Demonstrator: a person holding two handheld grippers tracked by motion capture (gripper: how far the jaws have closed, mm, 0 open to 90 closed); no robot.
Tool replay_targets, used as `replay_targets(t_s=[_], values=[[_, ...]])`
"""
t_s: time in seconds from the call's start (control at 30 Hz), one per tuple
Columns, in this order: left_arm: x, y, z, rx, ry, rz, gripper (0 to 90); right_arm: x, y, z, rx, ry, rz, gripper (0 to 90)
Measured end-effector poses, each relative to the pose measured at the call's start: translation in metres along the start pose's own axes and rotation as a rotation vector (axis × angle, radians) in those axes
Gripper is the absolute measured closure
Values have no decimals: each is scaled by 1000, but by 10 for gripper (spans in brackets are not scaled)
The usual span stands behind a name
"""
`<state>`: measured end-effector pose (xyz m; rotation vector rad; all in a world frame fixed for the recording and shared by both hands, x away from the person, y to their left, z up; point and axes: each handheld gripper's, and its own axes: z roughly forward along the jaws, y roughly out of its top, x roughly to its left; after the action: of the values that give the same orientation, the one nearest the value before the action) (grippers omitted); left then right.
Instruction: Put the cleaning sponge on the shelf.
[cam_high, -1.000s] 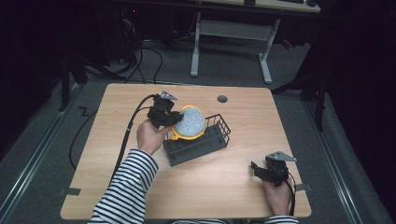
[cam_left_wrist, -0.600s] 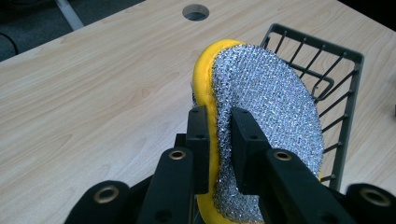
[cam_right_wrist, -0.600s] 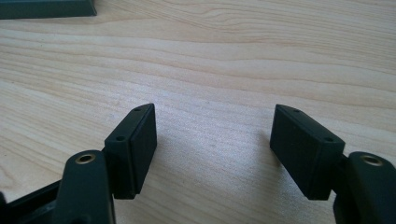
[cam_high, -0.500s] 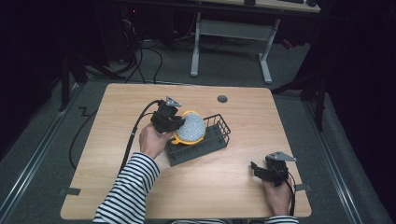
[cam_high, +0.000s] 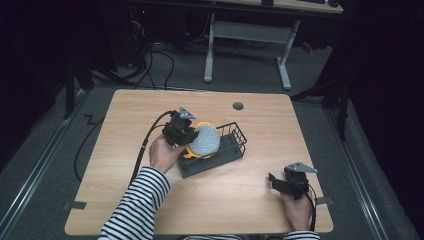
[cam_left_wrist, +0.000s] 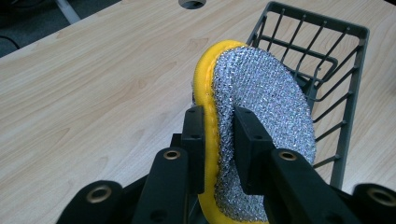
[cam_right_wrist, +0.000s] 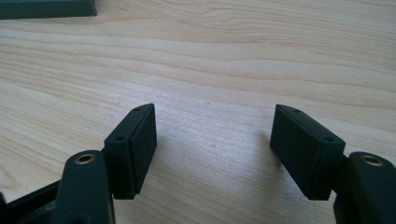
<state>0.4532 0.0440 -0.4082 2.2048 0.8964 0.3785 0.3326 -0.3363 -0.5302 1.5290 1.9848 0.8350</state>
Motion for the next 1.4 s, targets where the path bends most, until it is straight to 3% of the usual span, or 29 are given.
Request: replay_targets(t_s=[0.2,0.5,0.63,0.83,1.4], values=[[-3,-3,3,12,-4,9,752,0,0,0,0,1,1,316],[0,-11,4,13,-21,-27,704,0,0,0,0,1,0,316],[3,-14,0,-7,-17,-48,643,0,0,0,0,1,1,316],[7,-18,-6,-32,-18,-72,478,0,0,0,0,0,1,316],[26,-24,-41,-137,-2,-156,375,0,0,0,1,1,1,316]])
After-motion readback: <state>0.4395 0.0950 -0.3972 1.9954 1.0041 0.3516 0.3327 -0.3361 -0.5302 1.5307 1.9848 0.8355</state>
